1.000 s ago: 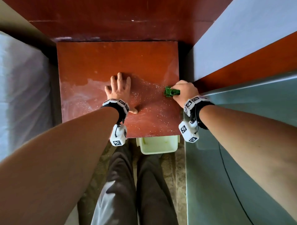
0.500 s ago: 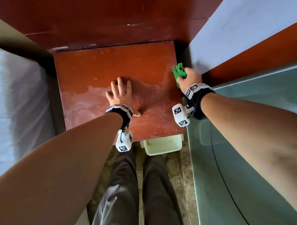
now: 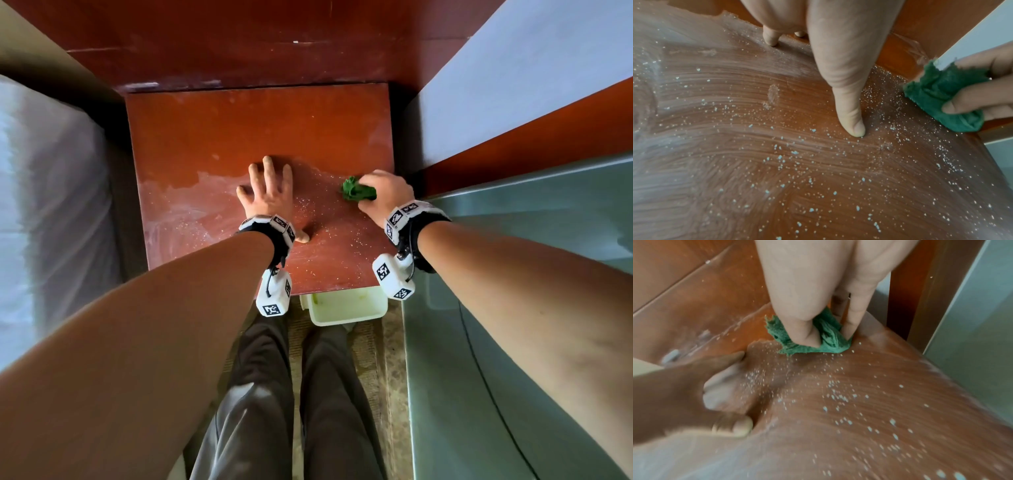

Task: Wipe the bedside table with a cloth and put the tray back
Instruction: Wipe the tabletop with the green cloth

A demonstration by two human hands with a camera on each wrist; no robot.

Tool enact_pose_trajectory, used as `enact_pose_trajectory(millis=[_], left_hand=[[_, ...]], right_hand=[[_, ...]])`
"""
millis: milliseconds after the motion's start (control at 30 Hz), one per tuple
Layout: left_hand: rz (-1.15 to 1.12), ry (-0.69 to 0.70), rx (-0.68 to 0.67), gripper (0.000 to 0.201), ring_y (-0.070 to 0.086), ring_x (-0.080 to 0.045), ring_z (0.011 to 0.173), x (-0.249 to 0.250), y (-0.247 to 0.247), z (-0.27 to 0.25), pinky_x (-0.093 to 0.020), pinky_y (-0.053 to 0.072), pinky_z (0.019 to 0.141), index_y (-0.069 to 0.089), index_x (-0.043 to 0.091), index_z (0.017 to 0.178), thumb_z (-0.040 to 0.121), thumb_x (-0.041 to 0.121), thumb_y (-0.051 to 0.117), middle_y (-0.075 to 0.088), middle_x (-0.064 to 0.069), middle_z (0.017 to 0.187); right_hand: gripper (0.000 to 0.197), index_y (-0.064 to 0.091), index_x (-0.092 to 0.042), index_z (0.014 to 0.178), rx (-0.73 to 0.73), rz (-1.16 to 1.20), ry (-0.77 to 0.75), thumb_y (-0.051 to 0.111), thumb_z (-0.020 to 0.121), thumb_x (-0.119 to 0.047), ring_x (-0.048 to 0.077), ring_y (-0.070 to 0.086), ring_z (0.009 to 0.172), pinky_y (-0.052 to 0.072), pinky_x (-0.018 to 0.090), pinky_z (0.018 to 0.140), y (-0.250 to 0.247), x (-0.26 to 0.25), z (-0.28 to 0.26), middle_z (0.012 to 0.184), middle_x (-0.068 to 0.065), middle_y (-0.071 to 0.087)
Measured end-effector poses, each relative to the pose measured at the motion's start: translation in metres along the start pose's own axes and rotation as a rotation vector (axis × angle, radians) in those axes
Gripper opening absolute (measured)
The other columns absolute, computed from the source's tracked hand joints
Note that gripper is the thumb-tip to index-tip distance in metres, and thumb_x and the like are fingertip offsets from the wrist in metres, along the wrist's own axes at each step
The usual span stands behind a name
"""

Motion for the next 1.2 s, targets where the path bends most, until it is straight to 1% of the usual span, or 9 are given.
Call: enact_pose_trajectory(millis=[267,400,500,633,767,900,1033,1100,1200], left_hand=[[-0.047,0.014,-0.013,0.15,-0.012,-0.04,0.148,-0.005,-0.005,0.0,-0.062,0.013,0.115,-0.015,0.023,0.154,0.05,0.069,0.083,-0.025,-0.013,0.159],[-0.115,0.02,0.04,0.144,0.0,-0.037,0.148,-0.021,-0.022,0.0,-0.058,0.022,0.115,-0.004,0.026,0.155,0.05,0.065,0.086,-0.01,-0.008,0.162],[-0.08,0.006,0.047,0.146,-0.005,-0.038,0.149,-0.038,-0.028,0.0,-0.058,0.016,0.117,-0.006,0.022,0.155,0.051,0.063,0.087,-0.012,-0.01,0.162],[-0.042,0.01,0.007,0.153,-0.012,-0.038,0.148,-0.055,-0.019,0.003,-0.06,0.012,0.117,-0.009,0.021,0.155,0.046,0.061,0.09,-0.02,-0.009,0.161],[0.012,0.026,0.007,0.155,-0.012,-0.04,0.148,-0.056,-0.012,0.004,-0.06,0.013,0.117,-0.014,0.019,0.154,0.047,0.061,0.089,-0.025,-0.01,0.16],[0.039,0.02,0.004,0.155,-0.011,-0.04,0.148,-0.054,-0.011,0.004,-0.06,0.014,0.117,-0.017,0.018,0.154,0.048,0.064,0.087,-0.025,-0.011,0.159],[0.054,0.022,0.006,0.155,-0.009,-0.041,0.148,-0.054,-0.014,0.001,-0.06,0.017,0.117,-0.016,0.017,0.154,0.048,0.066,0.086,-0.023,-0.012,0.16],[0.057,0.02,0.008,0.155,-0.009,-0.041,0.148,-0.053,-0.015,0.0,-0.06,0.018,0.116,-0.016,0.017,0.154,0.047,0.067,0.085,-0.022,-0.012,0.16],[0.059,0.02,0.01,0.155,-0.008,-0.041,0.148,-0.053,-0.015,-0.001,-0.06,0.018,0.116,-0.016,0.018,0.154,0.047,0.067,0.085,-0.021,-0.012,0.161]], right_hand=[[0.032,0.07,-0.032,0.108,-0.297,0.042,0.005,0.07,0.077,-0.026,0.018,0.064,0.094,0.046,0.023,0.075,0.016,0.0,-0.019,0.104,-0.006,0.069],[0.031,0.068,-0.024,0.106,-0.04,0.225,0.196,0.07,0.076,-0.029,0.022,0.067,0.092,0.055,0.032,0.082,-0.008,0.008,-0.013,0.099,0.001,0.072],[0.023,0.066,-0.016,0.103,0.139,0.243,0.283,0.063,0.08,-0.02,0.028,0.065,0.093,0.051,0.032,0.077,-0.023,0.01,-0.004,0.099,0.006,0.07],[0.024,0.063,-0.011,0.108,0.178,0.11,0.312,0.058,0.086,-0.019,0.033,0.061,0.102,0.046,0.035,0.078,-0.027,0.007,0.015,0.11,0.011,0.063],[0.019,0.062,-0.008,0.101,0.135,0.009,0.264,0.055,0.088,-0.02,0.036,0.059,0.101,0.045,0.036,0.08,-0.017,-0.004,0.025,0.111,0.013,0.057],[0.028,0.064,-0.012,0.113,0.077,-0.009,0.145,0.055,0.087,-0.019,0.03,0.058,0.107,0.044,0.031,0.088,-0.008,-0.018,0.023,0.123,0.004,0.055],[0.033,0.066,-0.021,0.119,-0.045,-0.037,-0.048,0.058,0.087,-0.015,0.02,0.061,0.097,0.036,0.015,0.069,0.001,-0.033,0.011,0.122,-0.007,0.059],[0.033,0.066,-0.027,0.119,-0.126,-0.072,-0.126,0.06,0.087,-0.019,0.015,0.06,0.089,0.033,0.015,0.06,0.006,-0.039,0.002,0.117,-0.011,0.061],[0.032,0.068,-0.034,0.115,-0.239,-0.125,-0.194,0.062,0.085,-0.024,0.018,0.062,0.094,0.039,0.022,0.069,0.013,-0.041,-0.007,0.114,-0.014,0.063]])
Point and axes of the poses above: each hand's wrist, its own z-axis towards the middle knuckle, its own y-axis out of the palm, x = y × z, the point moved 5 cm from there along z, towards the middle knuckle
